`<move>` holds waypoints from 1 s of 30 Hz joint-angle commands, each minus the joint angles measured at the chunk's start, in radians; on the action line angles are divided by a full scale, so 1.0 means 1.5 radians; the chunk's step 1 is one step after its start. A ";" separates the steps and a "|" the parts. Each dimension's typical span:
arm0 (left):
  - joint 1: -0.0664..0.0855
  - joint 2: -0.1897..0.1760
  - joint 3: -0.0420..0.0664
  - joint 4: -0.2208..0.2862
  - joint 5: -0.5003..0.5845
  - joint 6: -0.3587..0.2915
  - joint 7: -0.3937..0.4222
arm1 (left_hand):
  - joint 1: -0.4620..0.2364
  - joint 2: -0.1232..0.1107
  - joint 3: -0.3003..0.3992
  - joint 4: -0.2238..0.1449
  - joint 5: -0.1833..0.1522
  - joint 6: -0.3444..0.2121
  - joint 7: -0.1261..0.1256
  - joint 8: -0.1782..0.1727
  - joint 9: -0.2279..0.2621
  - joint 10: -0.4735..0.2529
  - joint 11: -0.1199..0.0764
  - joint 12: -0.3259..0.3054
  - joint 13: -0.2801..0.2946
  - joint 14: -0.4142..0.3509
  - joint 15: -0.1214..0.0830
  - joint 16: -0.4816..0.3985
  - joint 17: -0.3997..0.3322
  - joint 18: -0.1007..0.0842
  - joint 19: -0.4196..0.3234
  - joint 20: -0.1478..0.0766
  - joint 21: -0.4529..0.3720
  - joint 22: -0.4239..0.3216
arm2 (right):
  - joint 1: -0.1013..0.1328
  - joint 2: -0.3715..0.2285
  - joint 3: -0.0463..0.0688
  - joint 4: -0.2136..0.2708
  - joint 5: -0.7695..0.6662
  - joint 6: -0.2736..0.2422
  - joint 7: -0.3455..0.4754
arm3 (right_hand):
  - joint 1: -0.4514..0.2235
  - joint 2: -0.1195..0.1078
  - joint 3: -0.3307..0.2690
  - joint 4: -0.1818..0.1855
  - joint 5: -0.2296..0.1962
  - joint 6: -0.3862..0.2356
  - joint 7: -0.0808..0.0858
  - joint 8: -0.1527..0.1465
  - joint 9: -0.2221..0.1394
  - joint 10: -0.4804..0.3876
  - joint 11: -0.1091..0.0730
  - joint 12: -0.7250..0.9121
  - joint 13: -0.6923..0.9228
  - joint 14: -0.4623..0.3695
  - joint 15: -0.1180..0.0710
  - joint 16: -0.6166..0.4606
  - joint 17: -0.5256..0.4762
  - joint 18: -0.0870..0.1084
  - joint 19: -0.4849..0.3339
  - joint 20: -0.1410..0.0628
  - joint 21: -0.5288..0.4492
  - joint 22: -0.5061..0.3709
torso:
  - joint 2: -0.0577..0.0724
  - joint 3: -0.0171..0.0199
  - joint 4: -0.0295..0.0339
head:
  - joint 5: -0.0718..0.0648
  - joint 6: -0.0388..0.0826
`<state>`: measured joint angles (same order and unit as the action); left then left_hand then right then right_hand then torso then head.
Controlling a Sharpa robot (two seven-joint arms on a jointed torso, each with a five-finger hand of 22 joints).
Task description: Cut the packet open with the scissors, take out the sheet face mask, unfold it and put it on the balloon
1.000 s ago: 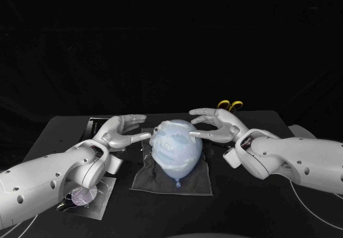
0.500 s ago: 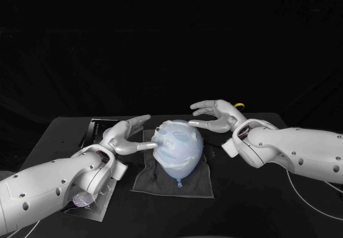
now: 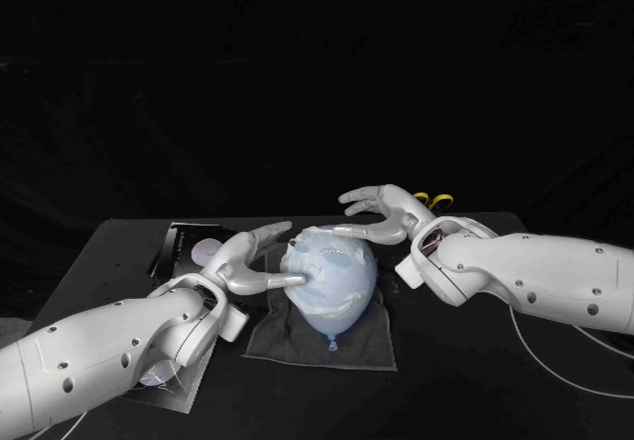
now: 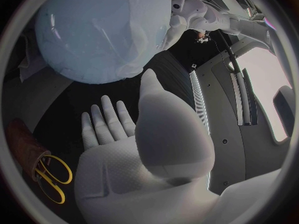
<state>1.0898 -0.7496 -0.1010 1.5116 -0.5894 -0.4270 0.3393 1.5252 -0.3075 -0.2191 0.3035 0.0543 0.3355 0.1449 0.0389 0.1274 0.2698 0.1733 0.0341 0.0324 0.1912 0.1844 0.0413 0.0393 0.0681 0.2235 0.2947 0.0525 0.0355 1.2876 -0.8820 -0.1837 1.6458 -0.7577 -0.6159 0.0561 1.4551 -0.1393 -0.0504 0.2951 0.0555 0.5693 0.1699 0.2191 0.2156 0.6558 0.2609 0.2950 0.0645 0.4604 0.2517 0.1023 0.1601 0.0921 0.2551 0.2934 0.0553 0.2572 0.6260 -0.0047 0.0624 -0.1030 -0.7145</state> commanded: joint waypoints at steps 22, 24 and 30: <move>-0.001 0.036 -0.009 -0.008 -0.049 -0.021 -0.086 | 0.021 -0.001 -0.003 0.000 0.003 -0.030 0.078 -0.002 -0.008 -0.021 0.035 -0.003 -0.002 -0.011 0.017 -0.006 -0.001 0.003 -0.031 -0.002 -0.009 -0.003 | 0.001 0.047 0.001 -0.041 -0.104 0.028 -0.116 | 0.012 -0.012 0.014 -0.001 -0.003 0.003 0.087 -0.014 -0.007 0.013 0.000 -0.017 0.000 -0.001 0.000 -0.004 -0.006 0.008 0.022 0.000 0.004 0.009 | -0.001 -0.0001 0.0004 | -0.001 -0.001; -0.001 0.037 -0.009 -0.007 -0.051 -0.020 -0.092 | 0.022 -0.001 -0.002 0.000 0.003 -0.030 0.080 -0.001 -0.008 -0.020 0.037 -0.003 -0.002 -0.010 0.018 -0.005 -0.001 0.003 -0.031 -0.002 -0.009 -0.003 | 0.001 0.050 0.001 -0.044 -0.110 0.031 -0.122 | 0.014 -0.010 0.016 -0.001 -0.003 0.005 0.087 -0.014 -0.007 0.015 0.000 -0.018 0.000 0.000 0.000 -0.004 -0.006 0.008 0.023 0.000 0.005 0.008 | -0.001 0.0001 0.0004 | -0.001 -0.002; -0.001 0.043 -0.011 -0.009 -0.055 -0.015 -0.117 | 0.029 0.001 0.000 0.000 0.004 -0.026 0.092 0.001 -0.006 -0.015 0.048 -0.002 -0.001 -0.005 0.030 -0.004 0.001 0.007 -0.032 -0.004 -0.009 -0.003 | 0.001 0.053 0.001 -0.047 -0.111 0.021 -0.121 | 0.026 0.017 0.047 -0.004 -0.003 0.054 0.086 -0.002 0.002 0.041 -0.004 -0.015 0.001 0.059 -0.006 0.013 0.006 0.013 0.051 -0.001 0.013 0.023 | 0.000 0.0000 -0.0001 | -0.001 -0.001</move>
<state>1.0877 -0.6897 -0.1169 1.4976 -0.6575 -0.4531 0.2012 1.5596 -0.3066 -0.2190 0.3034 0.0543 0.2926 0.1448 0.0389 0.1155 0.2454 0.2391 0.0345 0.0300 0.1843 0.2203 0.0370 0.0389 0.0681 0.1805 0.2912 0.0415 0.0311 1.2901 -0.8028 -0.1815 1.5761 -0.8924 -0.5976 -0.1037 1.4959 -0.1252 0.0127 0.2904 0.0555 0.6357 0.1765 0.2092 0.2155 0.7073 0.2561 0.2722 0.0648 0.5333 0.2446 0.1156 0.1650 0.0912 0.3258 0.2917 0.0711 0.2899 0.6254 -0.0046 0.0631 -0.1041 -0.7171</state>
